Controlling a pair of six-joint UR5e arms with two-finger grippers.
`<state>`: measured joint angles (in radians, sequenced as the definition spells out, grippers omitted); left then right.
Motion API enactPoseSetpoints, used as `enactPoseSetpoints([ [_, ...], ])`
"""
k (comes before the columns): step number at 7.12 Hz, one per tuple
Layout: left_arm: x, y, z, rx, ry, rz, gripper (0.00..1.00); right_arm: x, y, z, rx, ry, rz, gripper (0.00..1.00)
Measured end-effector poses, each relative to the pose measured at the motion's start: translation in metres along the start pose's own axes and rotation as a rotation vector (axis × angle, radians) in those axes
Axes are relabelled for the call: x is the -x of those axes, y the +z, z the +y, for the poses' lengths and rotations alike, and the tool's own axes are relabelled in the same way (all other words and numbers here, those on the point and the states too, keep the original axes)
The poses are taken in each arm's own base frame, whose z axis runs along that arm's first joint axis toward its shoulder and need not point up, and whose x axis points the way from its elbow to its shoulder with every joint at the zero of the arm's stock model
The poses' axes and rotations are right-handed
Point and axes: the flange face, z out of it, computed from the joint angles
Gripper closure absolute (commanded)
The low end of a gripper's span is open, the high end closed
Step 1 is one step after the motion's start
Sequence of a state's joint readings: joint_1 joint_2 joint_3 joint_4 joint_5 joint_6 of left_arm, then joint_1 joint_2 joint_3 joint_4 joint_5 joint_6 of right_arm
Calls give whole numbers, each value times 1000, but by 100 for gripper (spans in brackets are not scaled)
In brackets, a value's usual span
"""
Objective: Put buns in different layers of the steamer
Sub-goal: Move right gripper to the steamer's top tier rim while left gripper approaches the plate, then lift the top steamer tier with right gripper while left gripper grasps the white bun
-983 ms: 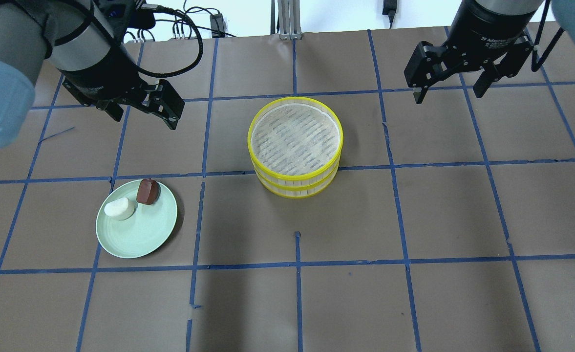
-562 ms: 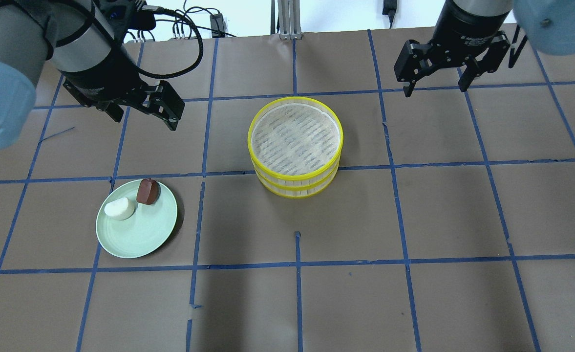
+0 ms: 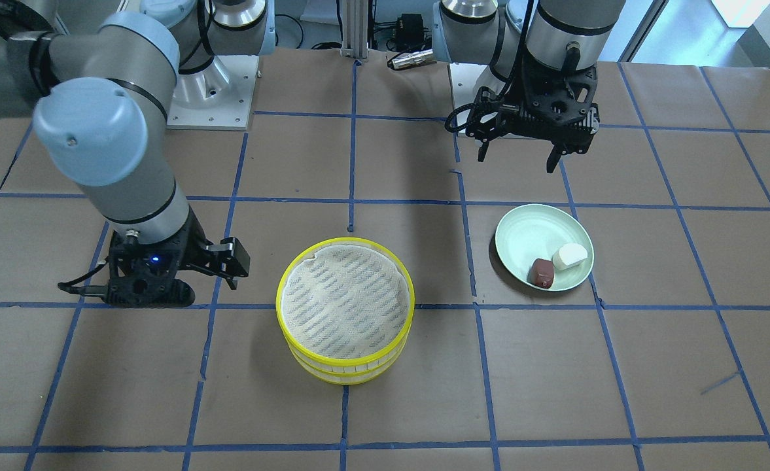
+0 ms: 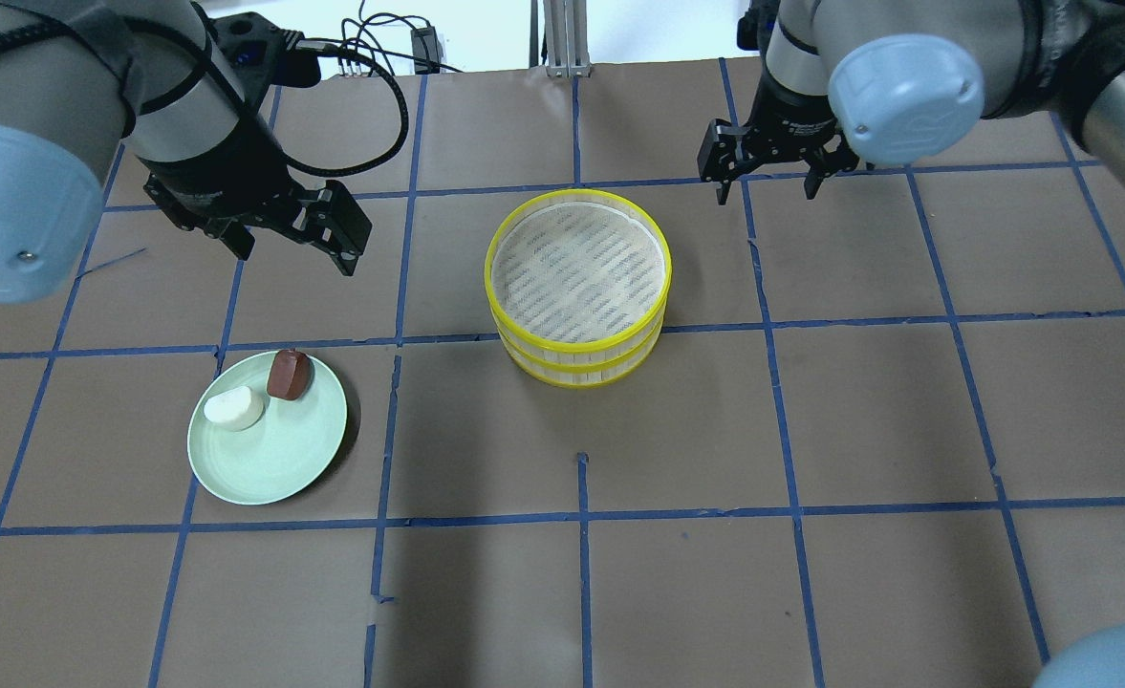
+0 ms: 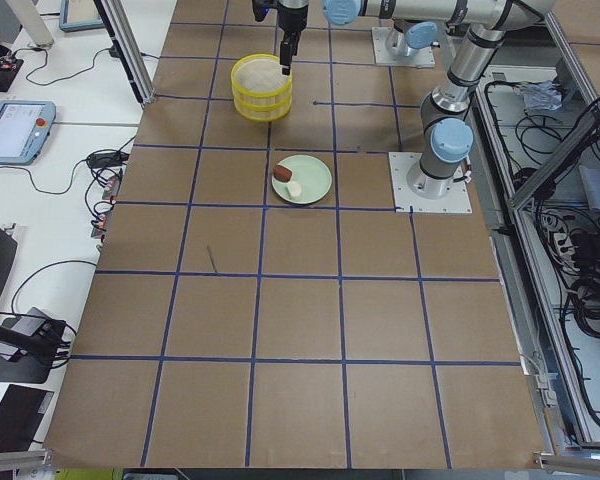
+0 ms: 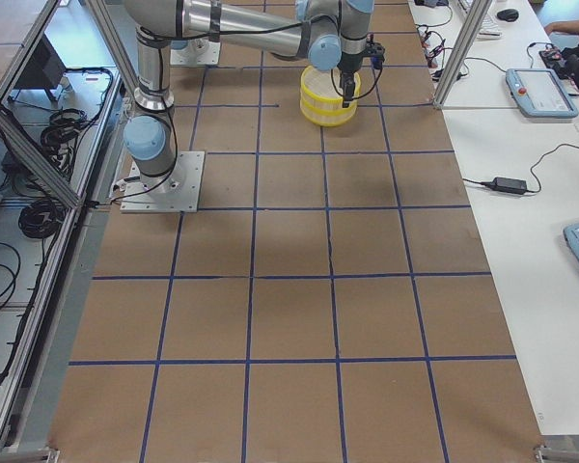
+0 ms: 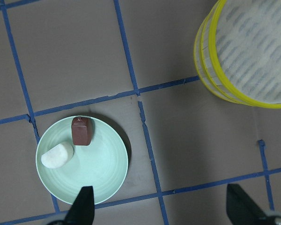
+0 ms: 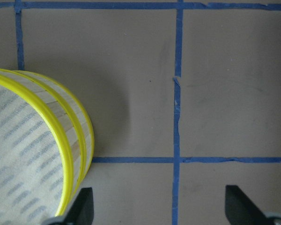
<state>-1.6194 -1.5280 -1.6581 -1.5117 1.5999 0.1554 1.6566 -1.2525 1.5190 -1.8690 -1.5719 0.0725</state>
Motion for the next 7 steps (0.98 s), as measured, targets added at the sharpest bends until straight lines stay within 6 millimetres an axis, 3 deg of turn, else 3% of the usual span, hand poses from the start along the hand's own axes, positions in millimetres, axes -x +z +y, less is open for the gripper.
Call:
enactPoseSetpoints([
  [3,30,104,-25,183,-12,-87,0,44,52,8,46,25,2,3],
  [5,76,154,-38,270,12,-124,0,64,79,13,60,17,-20,49],
  [6,105,173,-35,319,-3,-147,0,67,87,13,64,17,-29,67],
  [7,128,192,-31,368,-16,-179,0,68,91,13,67,17,-31,77],
])
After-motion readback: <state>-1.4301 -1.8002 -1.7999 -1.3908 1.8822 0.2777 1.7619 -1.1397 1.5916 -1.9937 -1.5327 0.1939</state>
